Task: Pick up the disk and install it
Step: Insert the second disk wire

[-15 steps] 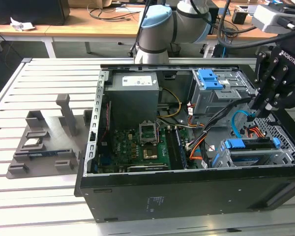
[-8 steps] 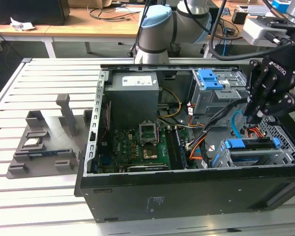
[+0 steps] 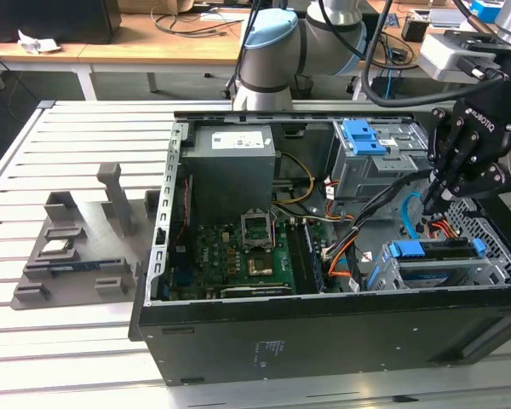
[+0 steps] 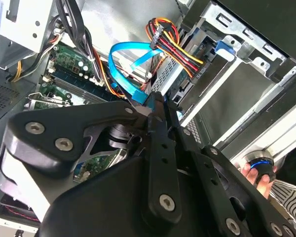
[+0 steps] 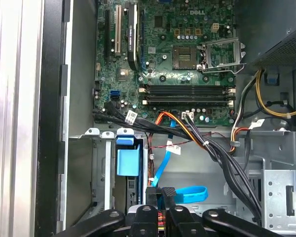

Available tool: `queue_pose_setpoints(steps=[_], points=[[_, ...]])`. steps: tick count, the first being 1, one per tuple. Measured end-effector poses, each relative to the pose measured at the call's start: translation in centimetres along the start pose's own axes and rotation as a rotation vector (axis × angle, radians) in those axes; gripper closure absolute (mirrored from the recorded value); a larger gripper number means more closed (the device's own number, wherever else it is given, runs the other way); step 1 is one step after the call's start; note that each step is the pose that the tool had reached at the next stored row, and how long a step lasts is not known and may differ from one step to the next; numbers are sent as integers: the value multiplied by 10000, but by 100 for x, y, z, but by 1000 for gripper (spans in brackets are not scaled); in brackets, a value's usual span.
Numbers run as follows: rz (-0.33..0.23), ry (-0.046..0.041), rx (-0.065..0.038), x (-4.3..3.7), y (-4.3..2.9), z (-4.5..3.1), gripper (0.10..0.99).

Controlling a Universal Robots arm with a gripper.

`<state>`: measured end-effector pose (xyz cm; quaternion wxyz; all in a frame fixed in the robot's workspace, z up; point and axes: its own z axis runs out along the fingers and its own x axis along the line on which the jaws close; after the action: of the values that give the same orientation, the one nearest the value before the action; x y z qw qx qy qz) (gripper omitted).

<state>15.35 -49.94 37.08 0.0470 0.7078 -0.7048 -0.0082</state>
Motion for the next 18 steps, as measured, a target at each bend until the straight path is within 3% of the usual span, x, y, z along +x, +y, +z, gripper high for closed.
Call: queue_pose_setpoints(steps=[4,11,13,18], points=[[0,-4,0,11,0,4,925],[3,53,0,208,-10,47,925],[7,98,0,209,-144,85,925],[16,182,-3,228,-161,141,925]])
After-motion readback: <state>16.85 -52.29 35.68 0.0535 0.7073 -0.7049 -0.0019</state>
